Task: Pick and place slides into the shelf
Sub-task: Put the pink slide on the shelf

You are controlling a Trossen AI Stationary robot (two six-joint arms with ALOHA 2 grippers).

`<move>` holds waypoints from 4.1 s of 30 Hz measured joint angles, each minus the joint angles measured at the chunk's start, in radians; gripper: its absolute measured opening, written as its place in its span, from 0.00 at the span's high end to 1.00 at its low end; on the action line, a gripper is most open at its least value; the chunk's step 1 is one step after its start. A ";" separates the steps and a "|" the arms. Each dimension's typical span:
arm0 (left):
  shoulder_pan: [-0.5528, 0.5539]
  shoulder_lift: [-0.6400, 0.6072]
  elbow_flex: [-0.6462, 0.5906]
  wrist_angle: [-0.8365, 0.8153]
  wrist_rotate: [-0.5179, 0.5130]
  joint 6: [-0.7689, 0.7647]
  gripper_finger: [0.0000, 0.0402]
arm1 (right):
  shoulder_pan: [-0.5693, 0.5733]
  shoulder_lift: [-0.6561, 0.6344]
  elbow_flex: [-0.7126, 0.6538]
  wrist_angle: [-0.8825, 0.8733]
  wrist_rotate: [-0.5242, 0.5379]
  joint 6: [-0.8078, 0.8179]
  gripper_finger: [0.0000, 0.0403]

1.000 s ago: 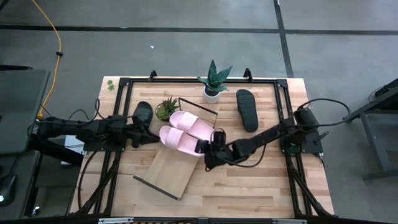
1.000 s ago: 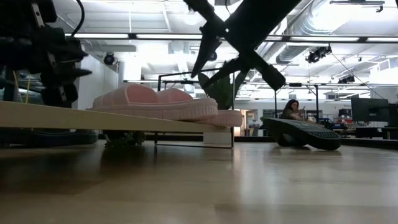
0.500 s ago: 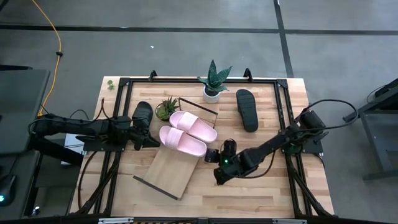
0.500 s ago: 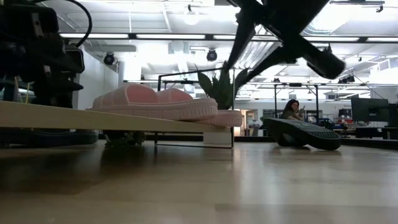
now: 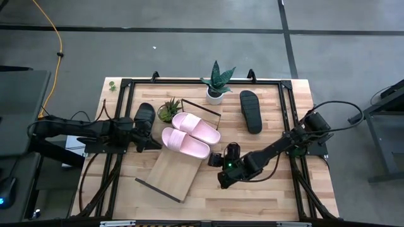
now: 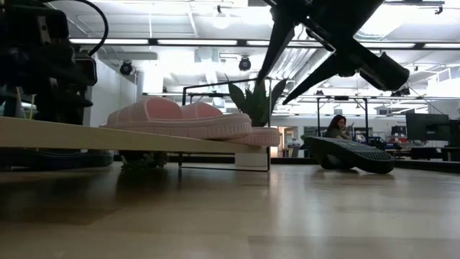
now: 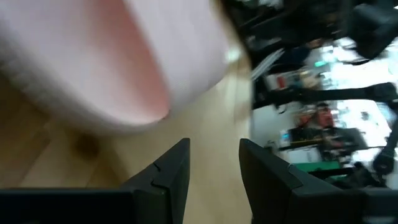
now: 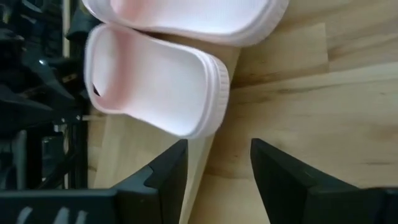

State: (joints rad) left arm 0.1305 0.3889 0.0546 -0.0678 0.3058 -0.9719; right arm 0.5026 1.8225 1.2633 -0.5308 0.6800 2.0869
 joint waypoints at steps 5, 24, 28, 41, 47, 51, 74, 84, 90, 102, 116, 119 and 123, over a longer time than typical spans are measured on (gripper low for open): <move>0.000 0.000 0.162 -0.387 -0.046 0.073 0.69 | 0.002 0.000 0.000 -0.006 0.015 -0.007 0.58; 0.000 0.151 0.355 -0.692 -0.436 0.161 0.69 | 0.002 0.001 0.000 -0.222 0.004 0.105 0.58; 0.000 0.205 0.355 -0.648 -0.455 0.164 0.69 | 0.001 0.001 0.000 -0.290 -0.009 0.138 0.58; 0.000 0.225 0.355 -0.640 -0.442 0.164 0.69 | -0.108 0.002 0.000 -0.307 -0.099 0.013 0.58; 0.000 0.203 0.355 -0.646 -0.411 0.156 0.69 | -0.145 -0.019 0.000 -0.298 -0.149 -0.100 0.58; 0.000 0.202 0.355 -0.646 -0.411 0.156 0.69 | -0.182 -0.018 -0.003 -0.267 -0.256 -0.196 0.58; 0.000 0.201 0.355 -0.644 -0.411 0.173 0.68 | -0.242 0.026 -0.004 -0.229 -0.296 -0.254 0.58; 0.000 0.202 0.355 -0.646 -0.411 0.180 0.68 | -0.242 0.027 -0.004 -0.226 -0.208 -0.202 0.58; 0.000 0.202 0.355 -0.646 -0.411 0.181 0.68 | -0.241 0.027 -0.004 -0.221 -0.180 -0.201 0.58; 0.000 0.202 0.355 -0.646 -0.411 0.182 0.68 | -0.189 0.027 -0.004 -0.288 -0.201 -0.126 0.58; 0.000 0.202 0.355 -0.645 -0.400 0.181 0.68 | -0.229 0.027 -0.004 -0.253 -0.149 -0.149 0.58; 0.000 0.202 0.355 -0.645 -0.400 0.181 0.68 | -0.241 0.026 -0.004 -0.239 -0.134 -0.161 0.58; 0.000 0.202 0.355 -0.645 -0.400 0.181 0.68 | -0.248 0.026 -0.004 -0.229 -0.130 -0.166 0.58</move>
State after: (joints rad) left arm 0.1307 0.5907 0.4099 -0.7130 -0.0941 -0.7906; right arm 0.2543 1.8488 1.2593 -0.7601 0.5502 1.9206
